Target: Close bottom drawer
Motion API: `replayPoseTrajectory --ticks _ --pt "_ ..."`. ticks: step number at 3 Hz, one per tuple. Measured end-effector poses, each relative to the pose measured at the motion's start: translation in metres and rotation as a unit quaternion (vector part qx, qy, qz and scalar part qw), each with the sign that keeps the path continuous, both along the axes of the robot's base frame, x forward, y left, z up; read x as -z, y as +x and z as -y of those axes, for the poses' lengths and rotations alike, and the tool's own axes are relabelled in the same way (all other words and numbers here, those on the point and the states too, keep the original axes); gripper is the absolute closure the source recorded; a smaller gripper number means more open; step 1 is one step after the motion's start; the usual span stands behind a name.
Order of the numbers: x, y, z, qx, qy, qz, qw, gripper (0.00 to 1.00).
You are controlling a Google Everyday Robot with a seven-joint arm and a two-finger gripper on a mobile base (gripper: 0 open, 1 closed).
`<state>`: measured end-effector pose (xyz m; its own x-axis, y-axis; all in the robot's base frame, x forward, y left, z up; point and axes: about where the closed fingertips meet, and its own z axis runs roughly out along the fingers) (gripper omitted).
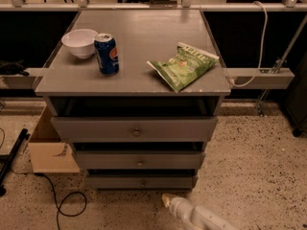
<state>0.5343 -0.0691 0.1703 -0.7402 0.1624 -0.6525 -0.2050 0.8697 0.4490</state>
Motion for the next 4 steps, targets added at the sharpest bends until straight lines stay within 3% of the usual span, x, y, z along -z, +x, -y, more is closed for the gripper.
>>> replayPoseTrajectory --ticks 3,4 --pt "0.0000 0.0000 -0.0001 0.000 0.000 0.000 1.0000 0.33" --pt "0.0000 0.0000 -0.0002 0.000 0.000 0.000 1.0000 0.00"
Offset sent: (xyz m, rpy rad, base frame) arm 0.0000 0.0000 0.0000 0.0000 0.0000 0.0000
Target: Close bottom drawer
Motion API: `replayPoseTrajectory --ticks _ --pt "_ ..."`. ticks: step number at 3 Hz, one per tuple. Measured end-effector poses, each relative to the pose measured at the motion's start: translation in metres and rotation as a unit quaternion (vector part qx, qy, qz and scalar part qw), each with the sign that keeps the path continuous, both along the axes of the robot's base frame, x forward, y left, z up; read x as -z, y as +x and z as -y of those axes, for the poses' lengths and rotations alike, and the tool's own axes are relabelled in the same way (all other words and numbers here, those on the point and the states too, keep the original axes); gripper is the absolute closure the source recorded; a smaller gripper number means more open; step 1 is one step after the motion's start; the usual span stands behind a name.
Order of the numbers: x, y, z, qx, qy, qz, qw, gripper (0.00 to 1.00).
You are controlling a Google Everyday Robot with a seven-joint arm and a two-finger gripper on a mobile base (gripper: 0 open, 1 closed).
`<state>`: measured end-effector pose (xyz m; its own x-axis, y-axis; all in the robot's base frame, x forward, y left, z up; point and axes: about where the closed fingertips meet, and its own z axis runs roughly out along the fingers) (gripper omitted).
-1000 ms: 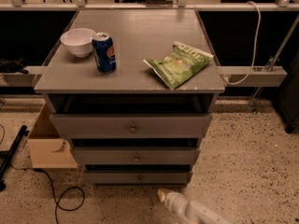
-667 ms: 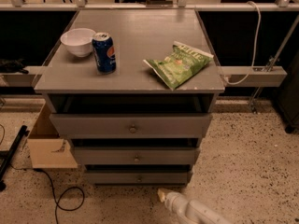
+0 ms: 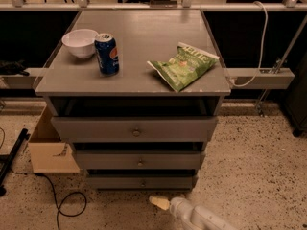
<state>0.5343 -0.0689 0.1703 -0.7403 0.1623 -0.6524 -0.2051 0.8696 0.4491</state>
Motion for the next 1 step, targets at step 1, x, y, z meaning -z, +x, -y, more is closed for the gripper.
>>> replayPoseTrajectory --ticks 1 --pt "0.0000 0.0000 0.0000 0.000 0.000 0.000 1.0000 0.00"
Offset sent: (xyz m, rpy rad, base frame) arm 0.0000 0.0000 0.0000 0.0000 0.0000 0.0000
